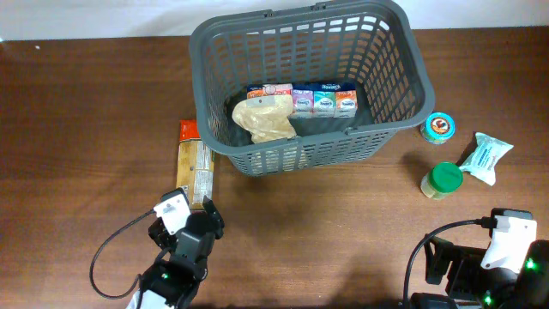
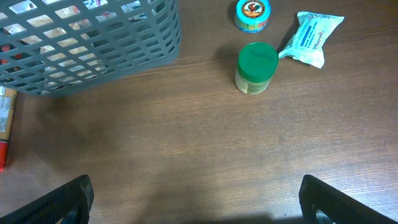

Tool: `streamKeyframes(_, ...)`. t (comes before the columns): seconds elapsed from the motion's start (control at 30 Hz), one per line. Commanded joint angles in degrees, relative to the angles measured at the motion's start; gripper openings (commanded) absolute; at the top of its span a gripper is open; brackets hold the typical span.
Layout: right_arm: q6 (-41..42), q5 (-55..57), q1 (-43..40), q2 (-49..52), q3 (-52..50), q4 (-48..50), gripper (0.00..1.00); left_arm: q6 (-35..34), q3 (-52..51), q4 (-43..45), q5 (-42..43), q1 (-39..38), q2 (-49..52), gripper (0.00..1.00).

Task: Pack container
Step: 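Move the left gripper down to the orange-ended pasta bag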

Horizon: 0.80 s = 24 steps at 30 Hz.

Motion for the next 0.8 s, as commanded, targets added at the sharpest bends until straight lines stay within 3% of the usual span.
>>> streamKeyframes(0.0,-0.42,-0.28,0.28,0.2,0.13,0.13,0.99,1.2,-0.9,2.71,-2.91,0.17,3.76,0.99)
streamKeyframes(0.17,-0.42,-0.31,0.28,0.2,0.13,0.13,0.99,3.15,-0.9,8.63,-2.67,0.2,10.97,0.99)
streamKeyframes(0.4,-0.42,-0.31,0.28,0.2,0.13,0.13,0.99,3.17,-0.9,13.2,4.5,2.36,18.27,1.0)
streamKeyframes(0.5,-0.42,-0.31,0.28,0.2,0.13,0.13,0.99,6.05,-0.9,14.75,6.84,3.91,19.37,0.94)
streamKeyframes(0.53,-0.42,-0.28,0.28,0.2,0.13,0.13,0.99,7.02,-0.9,15.02,7.52,4.26,19.37,0.9)
streamKeyframes(0.67,-0.42,-0.31,0.28,0.2,0.13,0.13,0.99,7.69,-0.9,15.3,8.74,5.11,19.37,0.54)
streamKeyframes(0.77,-0.42,-0.31,0.28,0.2,0.13,0.13,0.99,7.69,-0.9,15.54,8.74,5.11,19.34,0.32)
